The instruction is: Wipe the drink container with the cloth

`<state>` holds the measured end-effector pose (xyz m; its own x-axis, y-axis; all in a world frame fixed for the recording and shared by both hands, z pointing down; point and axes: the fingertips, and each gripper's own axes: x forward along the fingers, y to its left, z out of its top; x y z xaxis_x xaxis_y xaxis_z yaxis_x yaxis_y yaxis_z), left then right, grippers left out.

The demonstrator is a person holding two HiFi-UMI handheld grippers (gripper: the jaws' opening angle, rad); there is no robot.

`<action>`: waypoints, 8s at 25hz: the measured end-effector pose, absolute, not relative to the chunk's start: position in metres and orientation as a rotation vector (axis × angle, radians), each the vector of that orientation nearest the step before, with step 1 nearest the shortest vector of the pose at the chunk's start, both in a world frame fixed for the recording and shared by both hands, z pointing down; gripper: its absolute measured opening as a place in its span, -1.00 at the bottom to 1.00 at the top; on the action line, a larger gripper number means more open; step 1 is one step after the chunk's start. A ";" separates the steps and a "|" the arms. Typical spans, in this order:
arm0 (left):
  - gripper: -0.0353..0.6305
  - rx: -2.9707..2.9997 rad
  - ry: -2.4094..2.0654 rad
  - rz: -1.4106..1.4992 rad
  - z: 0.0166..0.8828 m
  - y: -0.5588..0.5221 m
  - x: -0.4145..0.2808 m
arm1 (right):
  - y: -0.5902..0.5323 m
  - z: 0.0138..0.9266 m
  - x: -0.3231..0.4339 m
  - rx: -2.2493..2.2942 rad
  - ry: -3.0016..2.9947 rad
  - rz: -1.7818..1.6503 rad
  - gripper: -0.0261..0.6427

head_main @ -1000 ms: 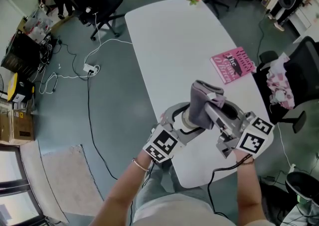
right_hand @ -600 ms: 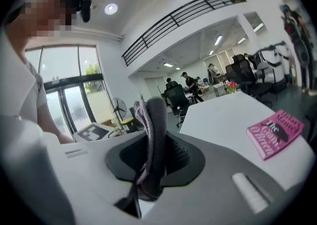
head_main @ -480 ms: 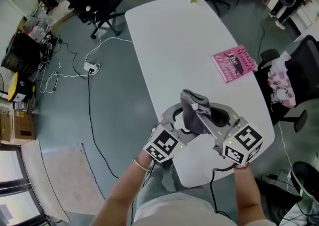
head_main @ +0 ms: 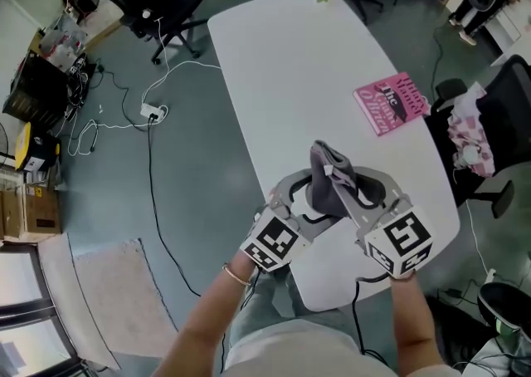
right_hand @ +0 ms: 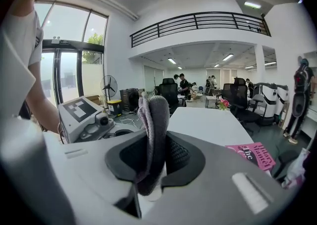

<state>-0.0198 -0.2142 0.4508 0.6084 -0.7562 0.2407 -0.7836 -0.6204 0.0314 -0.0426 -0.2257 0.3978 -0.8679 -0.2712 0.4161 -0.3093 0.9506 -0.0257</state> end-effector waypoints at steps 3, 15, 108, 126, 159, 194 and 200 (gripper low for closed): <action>0.22 2.696 -1.299 0.309 0.451 -0.215 -0.019 | -0.231 0.400 -0.040 0.445 -2.668 0.137 -0.72; 0.22 2.694 -1.303 0.311 0.455 -0.215 -0.017 | -0.247 0.408 -0.031 0.532 -2.602 0.191 -0.72; 0.22 2.644 -1.273 0.224 0.446 -0.218 -0.023 | -0.271 0.472 0.031 -0.085 -2.463 1.354 -0.72; 0.22 2.627 -1.245 0.289 0.452 -0.213 -0.025 | -0.265 0.489 0.013 -0.193 -2.433 1.375 -0.72; 0.22 2.647 -1.247 0.300 0.455 -0.208 -0.024 | -0.259 0.539 0.005 -0.045 -2.348 1.215 -0.72; 0.22 2.656 -1.260 0.258 0.450 -0.212 -0.021 | -0.257 0.617 0.003 0.196 -2.186 1.057 -0.72; 0.22 2.665 -1.261 0.253 0.450 -0.212 -0.021 | -0.257 0.619 0.004 0.260 -2.173 1.023 -0.72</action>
<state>-0.0210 -0.2119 0.4501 0.6255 -0.7455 0.2300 -0.7765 -0.6235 0.0909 0.0036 -0.2574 0.6187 -0.7275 0.1121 0.6769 -0.4501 0.6666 -0.5942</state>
